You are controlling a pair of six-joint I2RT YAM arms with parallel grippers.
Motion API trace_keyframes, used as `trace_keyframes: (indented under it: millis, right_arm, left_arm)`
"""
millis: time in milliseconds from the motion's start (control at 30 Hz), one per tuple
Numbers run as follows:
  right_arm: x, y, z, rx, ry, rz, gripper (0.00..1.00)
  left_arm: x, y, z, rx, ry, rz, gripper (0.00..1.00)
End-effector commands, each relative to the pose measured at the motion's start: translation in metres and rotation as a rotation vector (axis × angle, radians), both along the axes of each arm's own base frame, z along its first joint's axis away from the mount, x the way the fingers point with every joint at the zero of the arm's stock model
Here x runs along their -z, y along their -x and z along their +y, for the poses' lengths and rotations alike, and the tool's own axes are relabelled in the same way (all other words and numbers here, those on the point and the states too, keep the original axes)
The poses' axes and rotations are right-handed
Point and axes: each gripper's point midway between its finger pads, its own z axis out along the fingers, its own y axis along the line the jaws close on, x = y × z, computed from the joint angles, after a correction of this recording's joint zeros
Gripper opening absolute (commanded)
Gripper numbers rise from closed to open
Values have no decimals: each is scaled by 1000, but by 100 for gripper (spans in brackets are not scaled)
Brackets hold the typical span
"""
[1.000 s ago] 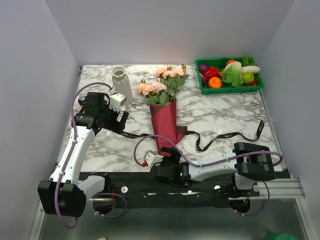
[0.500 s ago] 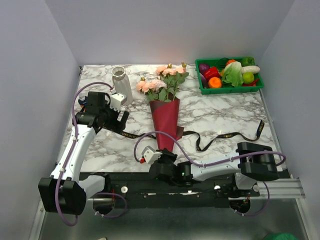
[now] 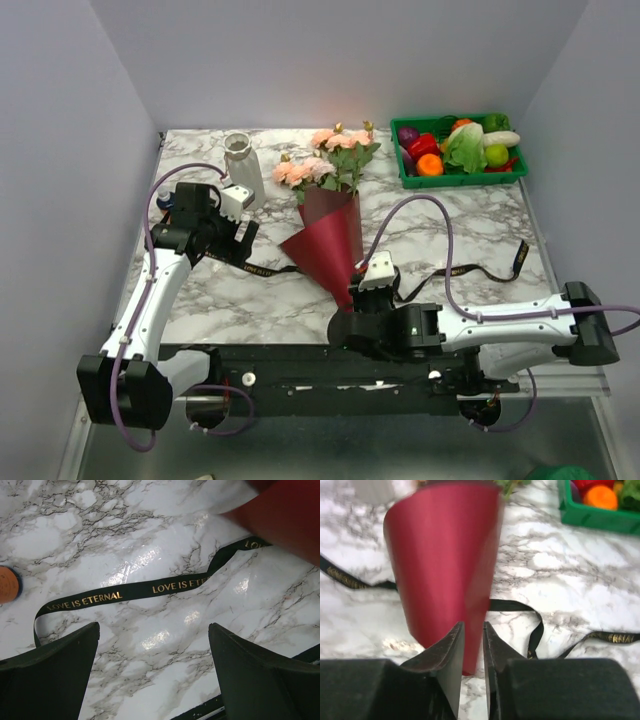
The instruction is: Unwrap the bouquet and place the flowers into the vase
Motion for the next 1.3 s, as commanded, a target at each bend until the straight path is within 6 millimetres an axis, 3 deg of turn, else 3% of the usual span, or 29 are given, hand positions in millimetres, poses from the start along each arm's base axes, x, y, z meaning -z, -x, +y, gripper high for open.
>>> trace_keyframes:
  millis: [0, 33, 67, 133, 200, 333, 467, 567, 633, 667, 700, 733, 767, 800, 833, 900, 1033, 1167, 1267]
  right_arm:
    - [16, 4, -52, 192, -47, 30, 51]
    - [26, 5, -60, 202, 73, 26, 55]
    - [30, 6, -60, 231, 49, 28, 58]
    - [30, 10, -66, 234, 160, 3, 61]
    - [41, 16, -55, 205, 209, -14, 63]
    - [36, 22, -39, 171, 205, -25, 66]
    - [-2, 19, -24, 148, 90, -53, 66]
    - [-40, 13, -25, 146, 1, -73, 66]
    - [-67, 0, -37, 209, -106, -51, 68]
    - [-71, -8, -46, 246, -117, -29, 71]
    - [-64, -25, -63, 330, -103, 45, 78]
    - [-51, -40, -36, 316, -241, 101, 80]
    - [-64, -50, -47, 182, -133, 133, 80]
    - [-35, -63, -36, 57, -273, 319, 80]
    - [-18, -73, -28, -27, -418, 321, 79]
    - [-15, -88, -56, -14, -590, 373, 77]
    - [19, -108, -85, 85, -580, 441, 81]
    - [40, -124, -90, 89, -646, 510, 81]
    - [73, -131, -97, 140, -684, 601, 77]
  left_arm:
    - [-13, -4, -4, 28, 19, -38, 99]
    - [-14, -4, -5, 27, 23, -38, 99]
    - [-15, -4, -5, 25, 25, -39, 99]
    - [-17, -4, -6, 25, 32, -43, 99]
    - [-18, -3, -7, 28, 40, -44, 99]
    - [-14, -1, -7, 31, 40, -32, 99]
    - [-13, -1, -9, 30, 48, -19, 99]
    - [-18, -3, -12, 38, 53, -27, 99]
    - [-23, -5, -12, 38, 50, -37, 99]
    - [-24, -5, -12, 41, 49, -37, 99]
    - [-28, -6, -12, 41, 50, -48, 99]
    - [-30, -5, -13, 43, 55, -48, 99]
    - [-31, -5, -14, 47, 55, -49, 99]
    - [-35, -5, -14, 48, 58, -58, 99]
    - [-35, -4, -14, 50, 60, -58, 99]
    - [-39, -3, -13, 53, 54, -64, 99]
    - [-39, -2, -11, 61, 39, -69, 99]
    - [-40, -3, -12, 64, 39, -55, 99]
    - [-45, -4, -10, 56, 34, -74, 99]
